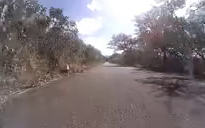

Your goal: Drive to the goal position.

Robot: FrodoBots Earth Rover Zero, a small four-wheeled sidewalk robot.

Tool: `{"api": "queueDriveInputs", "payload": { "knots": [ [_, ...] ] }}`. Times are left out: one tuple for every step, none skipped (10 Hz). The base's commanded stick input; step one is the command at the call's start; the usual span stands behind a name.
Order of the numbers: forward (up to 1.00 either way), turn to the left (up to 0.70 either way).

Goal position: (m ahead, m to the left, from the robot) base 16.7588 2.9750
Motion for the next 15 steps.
{"api": "queueDriveInputs", "payload": {
  "knots": [
    [0.50,0.00],
    [0.50,0.00],
    [0.50,0.00],
    [0.50,0.00],
    [0.50,0.13],
    [0.50,0.38],
    [0.50,0.39],
    [0.50,0.18],
    [0.50,0.00],
    [0.50,0.00],
    [0.50,0.00],
    [0.50,0.00],
    [0.50,0.00],
    [0.50,0.00],
    [0.50,0.00]
  ]
}}
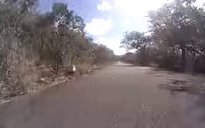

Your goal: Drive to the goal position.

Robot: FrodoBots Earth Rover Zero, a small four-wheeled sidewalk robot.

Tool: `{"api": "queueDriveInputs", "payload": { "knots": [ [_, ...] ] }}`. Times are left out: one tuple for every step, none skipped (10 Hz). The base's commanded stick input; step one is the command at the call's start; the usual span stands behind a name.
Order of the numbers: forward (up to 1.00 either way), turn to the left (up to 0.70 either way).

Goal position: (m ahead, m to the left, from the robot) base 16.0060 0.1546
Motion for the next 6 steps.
{"api": "queueDriveInputs", "payload": {
  "knots": [
    [0.50,0.00],
    [0.50,0.00],
    [0.50,0.00],
    [0.50,0.00],
    [0.50,0.00],
    [0.50,0.00]
  ]
}}
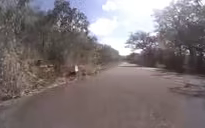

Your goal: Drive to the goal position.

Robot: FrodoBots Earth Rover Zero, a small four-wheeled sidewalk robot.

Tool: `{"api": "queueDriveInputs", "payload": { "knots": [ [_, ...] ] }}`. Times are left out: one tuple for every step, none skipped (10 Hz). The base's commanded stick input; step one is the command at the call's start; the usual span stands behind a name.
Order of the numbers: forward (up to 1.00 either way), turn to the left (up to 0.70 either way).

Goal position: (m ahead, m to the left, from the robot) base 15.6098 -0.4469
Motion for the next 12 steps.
{"api": "queueDriveInputs", "payload": {
  "knots": [
    [0.50,0.00],
    [0.50,0.00],
    [0.50,0.00],
    [0.50,0.00],
    [0.50,0.00],
    [0.50,0.00],
    [0.50,0.00],
    [0.50,0.00],
    [0.50,0.00],
    [0.50,0.00],
    [0.50,0.00],
    [0.50,0.00]
  ]
}}
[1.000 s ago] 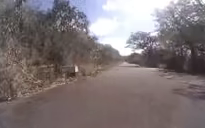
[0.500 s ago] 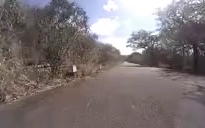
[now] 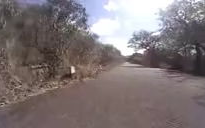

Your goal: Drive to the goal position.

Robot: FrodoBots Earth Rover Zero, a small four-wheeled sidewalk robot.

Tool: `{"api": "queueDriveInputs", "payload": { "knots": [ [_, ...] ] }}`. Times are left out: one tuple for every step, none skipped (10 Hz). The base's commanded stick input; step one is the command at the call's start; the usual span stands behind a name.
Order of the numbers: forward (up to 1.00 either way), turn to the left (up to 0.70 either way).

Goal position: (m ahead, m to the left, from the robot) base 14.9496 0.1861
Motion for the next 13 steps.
{"api": "queueDriveInputs", "payload": {
  "knots": [
    [0.50,0.00],
    [0.50,0.00],
    [0.50,0.00],
    [0.50,0.00],
    [0.50,0.00],
    [0.50,0.00],
    [0.50,0.00],
    [0.50,0.00],
    [0.50,0.00],
    [0.50,0.00],
    [0.50,0.00],
    [0.50,0.00],
    [0.50,0.00]
  ]
}}
